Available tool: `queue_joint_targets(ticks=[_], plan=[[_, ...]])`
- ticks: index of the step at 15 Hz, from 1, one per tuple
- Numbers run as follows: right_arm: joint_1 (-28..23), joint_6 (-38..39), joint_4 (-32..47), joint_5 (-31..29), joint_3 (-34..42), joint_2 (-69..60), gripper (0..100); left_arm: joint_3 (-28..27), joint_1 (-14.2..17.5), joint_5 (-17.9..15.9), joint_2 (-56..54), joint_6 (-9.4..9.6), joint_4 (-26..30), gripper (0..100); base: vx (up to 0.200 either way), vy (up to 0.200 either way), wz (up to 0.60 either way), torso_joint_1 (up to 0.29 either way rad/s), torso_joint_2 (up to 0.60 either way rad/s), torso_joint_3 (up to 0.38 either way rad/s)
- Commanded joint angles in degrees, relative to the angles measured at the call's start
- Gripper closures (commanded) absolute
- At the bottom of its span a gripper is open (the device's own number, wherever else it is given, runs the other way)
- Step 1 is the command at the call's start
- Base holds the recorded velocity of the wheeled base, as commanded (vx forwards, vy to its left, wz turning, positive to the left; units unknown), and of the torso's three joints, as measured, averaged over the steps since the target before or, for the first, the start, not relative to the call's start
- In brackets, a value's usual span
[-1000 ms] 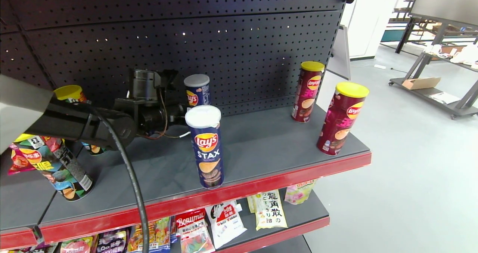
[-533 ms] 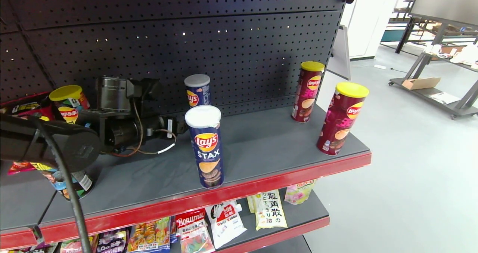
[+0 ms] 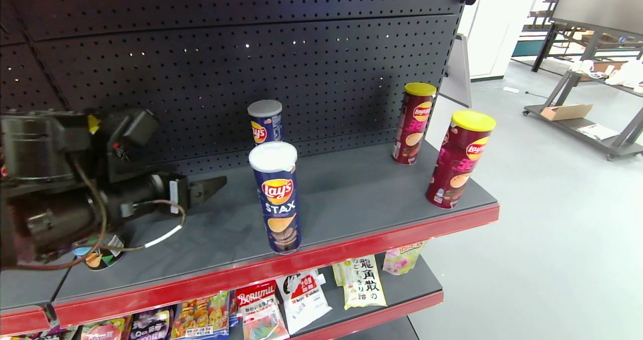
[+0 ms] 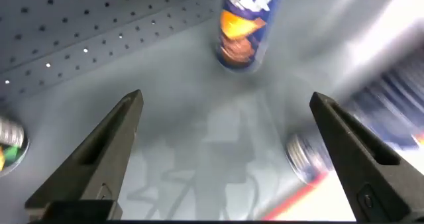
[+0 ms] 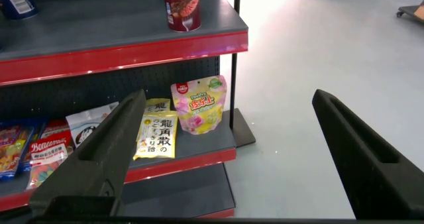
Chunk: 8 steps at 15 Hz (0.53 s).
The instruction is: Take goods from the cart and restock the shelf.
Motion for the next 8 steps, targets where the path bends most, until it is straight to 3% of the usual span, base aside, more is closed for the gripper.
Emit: queue_joint_targets(ticks=[1, 2, 4, 8], plan=[[0.0, 0.0, 0.0, 0.0, 0.0, 0.0, 0, 7.7, 7.1, -6.8, -20.8, 1.52, 8.1, 0, 0.000, 0.000, 0.00, 0.000, 0.00, 0.000], [0.0, 0.0, 0.0, 0.0, 0.0, 0.0, 0, 7.7, 9.0, -9.3, -26.3, 1.52, 12.6, 0, 0.000, 0.000, 0.00, 0.000, 0.00, 0.000], [0.0, 0.0, 0.0, 0.0, 0.1, 0.0, 0, 8.7, 9.5, -11.4, -35.9, 0.99, 19.4, 0, 0.000, 0.000, 0.00, 0.000, 0.00, 0.000], [0.0, 0.0, 0.0, 0.0, 0.0, 0.0, 0, 11.8, 9.5, -12.1, -47.4, 0.99, 20.1, 0, 0.000, 0.000, 0.00, 0.000, 0.00, 0.000]])
